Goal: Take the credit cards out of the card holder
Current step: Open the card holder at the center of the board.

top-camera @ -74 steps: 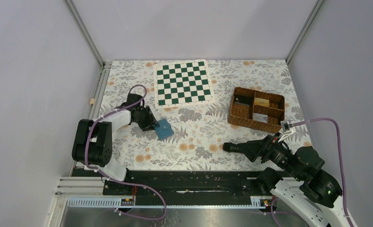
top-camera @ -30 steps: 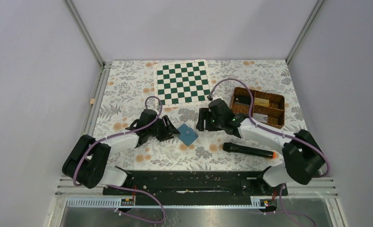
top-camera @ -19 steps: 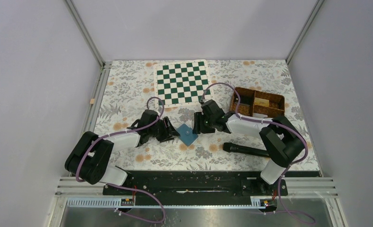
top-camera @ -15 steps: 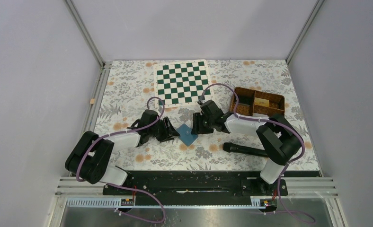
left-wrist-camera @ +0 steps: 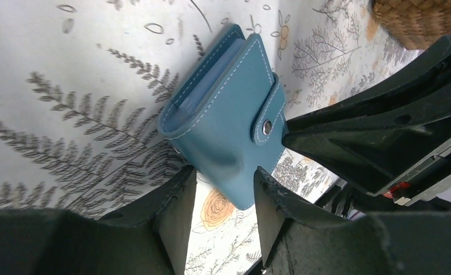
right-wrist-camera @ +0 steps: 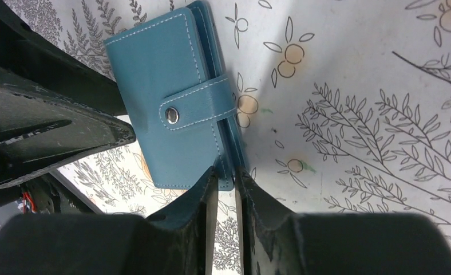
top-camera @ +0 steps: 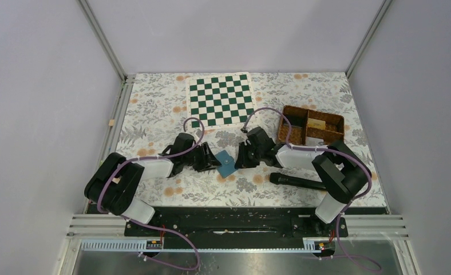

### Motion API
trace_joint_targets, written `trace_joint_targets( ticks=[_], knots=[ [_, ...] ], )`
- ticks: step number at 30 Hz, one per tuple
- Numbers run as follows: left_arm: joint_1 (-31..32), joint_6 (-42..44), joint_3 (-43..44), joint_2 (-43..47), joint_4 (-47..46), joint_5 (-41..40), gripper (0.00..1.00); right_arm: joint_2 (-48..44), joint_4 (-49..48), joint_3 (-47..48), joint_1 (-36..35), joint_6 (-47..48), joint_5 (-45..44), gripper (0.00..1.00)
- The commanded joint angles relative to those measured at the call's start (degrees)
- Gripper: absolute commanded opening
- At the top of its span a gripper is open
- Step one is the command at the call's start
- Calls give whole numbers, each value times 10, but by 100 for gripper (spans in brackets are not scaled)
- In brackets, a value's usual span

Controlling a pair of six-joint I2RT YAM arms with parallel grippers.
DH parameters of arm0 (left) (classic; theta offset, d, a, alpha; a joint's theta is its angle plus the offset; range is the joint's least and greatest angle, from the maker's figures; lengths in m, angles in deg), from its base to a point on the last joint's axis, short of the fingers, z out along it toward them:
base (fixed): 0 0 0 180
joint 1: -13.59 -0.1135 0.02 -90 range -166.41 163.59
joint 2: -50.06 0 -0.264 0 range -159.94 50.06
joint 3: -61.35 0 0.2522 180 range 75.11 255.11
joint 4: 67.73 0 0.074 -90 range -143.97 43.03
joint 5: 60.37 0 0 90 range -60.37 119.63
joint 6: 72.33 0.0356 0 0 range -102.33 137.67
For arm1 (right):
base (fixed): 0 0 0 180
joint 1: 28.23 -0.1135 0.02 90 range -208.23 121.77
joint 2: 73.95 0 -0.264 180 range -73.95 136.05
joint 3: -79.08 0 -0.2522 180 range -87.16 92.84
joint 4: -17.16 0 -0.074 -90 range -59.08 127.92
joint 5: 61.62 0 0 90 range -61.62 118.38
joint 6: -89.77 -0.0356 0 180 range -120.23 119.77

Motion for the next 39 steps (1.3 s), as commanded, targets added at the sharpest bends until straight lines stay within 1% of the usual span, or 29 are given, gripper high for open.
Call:
trace_joint_targets(
  ticks=[1, 3, 6, 11, 16, 19, 20, 23, 27, 29, 33, 39],
  knots=[
    [16, 3, 6, -19, -33, 17, 41, -28, -38, -22, 2, -17, 25, 24],
    [21, 0, 3, -23, -39, 22, 40, -29, -50, -34, 2, -26, 36, 23],
    [30, -6, -4, -21, -46, 30, 39, -39, -75, -62, 2, -43, 52, 20],
    [43, -17, -29, -4, -60, 43, 38, -88, -90, -107, 2, -57, 66, 19],
    [63, -44, -59, 26, -78, 66, 37, -150, -5, -121, 2, -38, 40, 20],
    [69, -62, -79, 44, -95, 77, 37, -185, 42, -122, 2, -38, 16, 27],
    [68, -63, -78, 49, -88, 78, 37, -196, 53, -120, 2, -40, 2, 29],
    [62, -51, -54, 55, -42, 64, 38, -212, 117, -94, 0, -48, -58, 35],
    [44, -33, -25, 69, 3, 29, 38, -196, 180, -30, -17, -50, -115, 41],
    [40, -32, -14, 70, 3, 18, 37, -180, 199, 2, -30, -54, -142, 42],
    [40, -39, 15, 28, -11, 54, 36, -133, 234, 63, -55, -65, -206, 43],
    [22, -18, 25, 14, 40, 5, 31, -71, 245, 133, -98, -61, -246, 42]
  ],
)
